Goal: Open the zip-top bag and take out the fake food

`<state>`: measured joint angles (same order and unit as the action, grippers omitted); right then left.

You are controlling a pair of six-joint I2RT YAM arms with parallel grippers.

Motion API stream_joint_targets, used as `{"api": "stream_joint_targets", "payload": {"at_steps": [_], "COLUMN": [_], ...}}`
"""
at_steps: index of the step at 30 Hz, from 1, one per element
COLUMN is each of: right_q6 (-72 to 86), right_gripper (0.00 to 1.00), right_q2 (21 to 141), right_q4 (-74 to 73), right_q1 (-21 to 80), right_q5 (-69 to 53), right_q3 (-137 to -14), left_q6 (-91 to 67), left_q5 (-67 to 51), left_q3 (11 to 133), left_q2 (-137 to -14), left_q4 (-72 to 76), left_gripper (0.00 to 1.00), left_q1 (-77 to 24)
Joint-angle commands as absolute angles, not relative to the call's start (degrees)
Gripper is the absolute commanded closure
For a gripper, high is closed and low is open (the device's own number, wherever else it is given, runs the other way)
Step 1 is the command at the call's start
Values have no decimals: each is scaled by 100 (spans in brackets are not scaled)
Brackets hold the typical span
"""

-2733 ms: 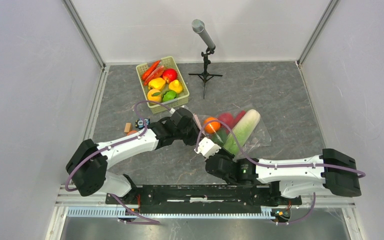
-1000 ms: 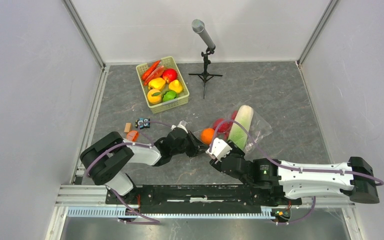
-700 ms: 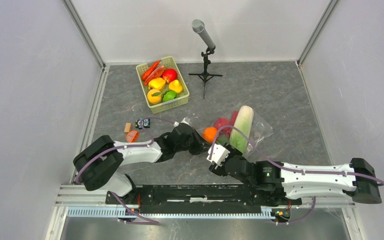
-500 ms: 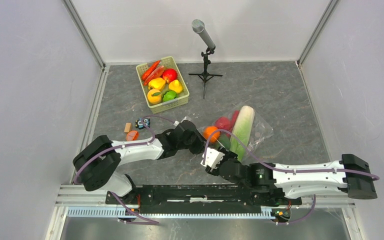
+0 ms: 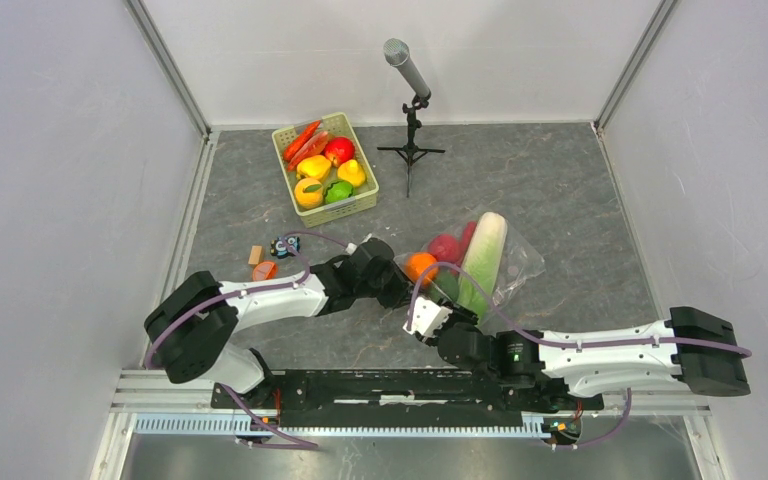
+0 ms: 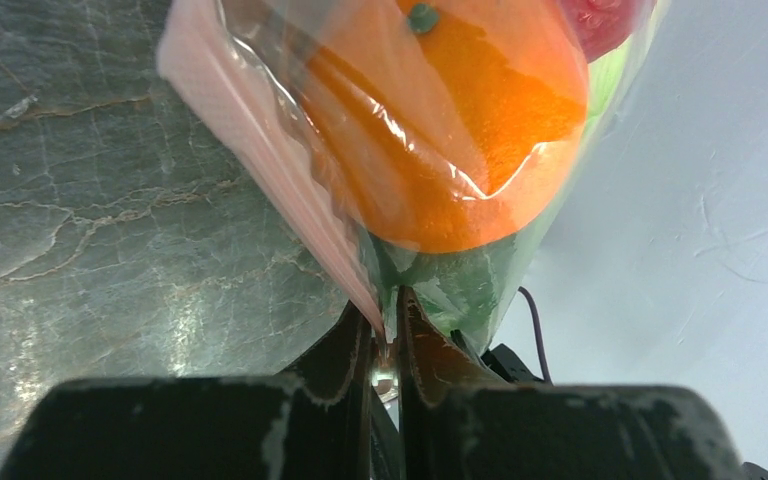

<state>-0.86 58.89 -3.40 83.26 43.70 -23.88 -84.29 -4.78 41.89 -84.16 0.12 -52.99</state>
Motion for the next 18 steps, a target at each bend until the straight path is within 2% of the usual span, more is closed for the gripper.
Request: {"api": "stream_joint_targets", "payload": {"at_steps": [1,8,10,12,13,18], "right_q6": [-9,131,234,364,403,408], "right_gripper": [45,38,38,42,49,99], "right_q2": [5737,6007,6100,6159,6168,5896], "right_q4": [-201,-225,-344,-462,-506,-529], "right_q1": [8342,8342,8341,8341,8341,8342], "right_q5": [4230,4397,4660,5070,5243,5160], "right_q3": [-2470,-2454,-2521,-2520,-2505,-2363], "left_q6": [-8719,-8779,-8791,-8814,-8820,-8798], "left_q5": [-625,-620,-663,-679,-678,-646], "left_q3": [4516,4640,4650,4636,4628,4606], "left_q2": [-8396,-8391,-8402,-8397,-8389,-8313], "left_q4": [33,-138,-136,-143,-141,-146], "left_gripper": [98,98,98,98,98,98], "left_q1": [-5333,-5334,-5334,-5334,-5334,-5332]}}
